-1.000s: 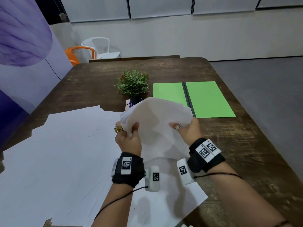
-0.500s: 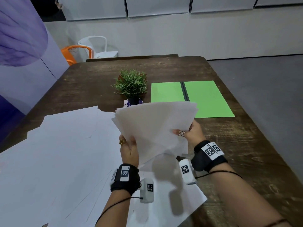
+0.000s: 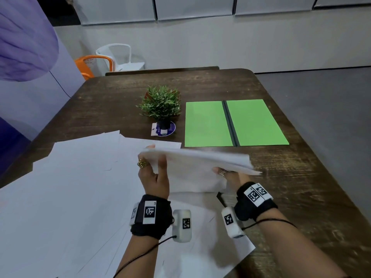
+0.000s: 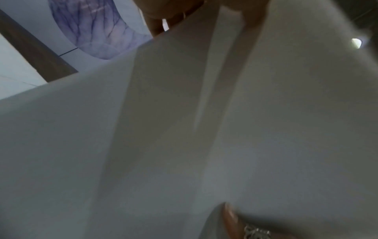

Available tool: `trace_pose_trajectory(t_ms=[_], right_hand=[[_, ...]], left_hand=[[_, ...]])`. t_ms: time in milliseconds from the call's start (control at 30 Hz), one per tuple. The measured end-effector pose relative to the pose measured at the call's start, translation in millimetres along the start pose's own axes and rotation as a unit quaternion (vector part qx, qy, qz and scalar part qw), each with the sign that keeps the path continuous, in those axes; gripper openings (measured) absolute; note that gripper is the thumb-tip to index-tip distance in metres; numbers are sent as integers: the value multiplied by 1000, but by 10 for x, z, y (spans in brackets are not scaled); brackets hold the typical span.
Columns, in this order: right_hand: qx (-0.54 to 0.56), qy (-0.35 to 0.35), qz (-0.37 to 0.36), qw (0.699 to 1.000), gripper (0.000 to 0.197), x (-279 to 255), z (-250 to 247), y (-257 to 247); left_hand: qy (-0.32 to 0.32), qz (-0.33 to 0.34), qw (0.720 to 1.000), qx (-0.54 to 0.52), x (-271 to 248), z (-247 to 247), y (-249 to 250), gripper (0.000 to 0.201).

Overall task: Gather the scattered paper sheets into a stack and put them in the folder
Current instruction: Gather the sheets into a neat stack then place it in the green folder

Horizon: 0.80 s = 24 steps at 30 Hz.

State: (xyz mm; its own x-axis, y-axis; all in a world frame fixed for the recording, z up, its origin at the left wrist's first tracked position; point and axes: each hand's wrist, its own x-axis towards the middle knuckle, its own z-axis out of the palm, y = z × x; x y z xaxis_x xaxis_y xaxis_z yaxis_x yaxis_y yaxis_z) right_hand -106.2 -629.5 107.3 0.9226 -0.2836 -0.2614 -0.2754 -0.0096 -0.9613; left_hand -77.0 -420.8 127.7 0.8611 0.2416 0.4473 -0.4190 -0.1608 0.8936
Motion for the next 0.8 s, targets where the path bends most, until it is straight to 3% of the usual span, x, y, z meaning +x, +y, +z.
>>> trace_pose_trajectory(t_ms=[67,167,267,433,600,800], right_hand=[[36,82,-1,996,29,27,70,39],[55,117,-64,990,27,34,130,-53],[48,112,-109,987,23,41,150,-111],[31,45,-95,994,49,-44,93,-12],[54,49,-115,991,48,-51,66,-141],[79,35,-130,988,39,-115,83,-190]], left_hand=[[36,-17,999,12,66,19,87,17],[64,4,998,27,144,51,207,8],[83,4,996,18,153,99,247,9],[38,-3,999,37,-7,118,217,36],[48,-45,998,-14,110,98,405,55],[133,-147,980,-27,377,221,580,22]])
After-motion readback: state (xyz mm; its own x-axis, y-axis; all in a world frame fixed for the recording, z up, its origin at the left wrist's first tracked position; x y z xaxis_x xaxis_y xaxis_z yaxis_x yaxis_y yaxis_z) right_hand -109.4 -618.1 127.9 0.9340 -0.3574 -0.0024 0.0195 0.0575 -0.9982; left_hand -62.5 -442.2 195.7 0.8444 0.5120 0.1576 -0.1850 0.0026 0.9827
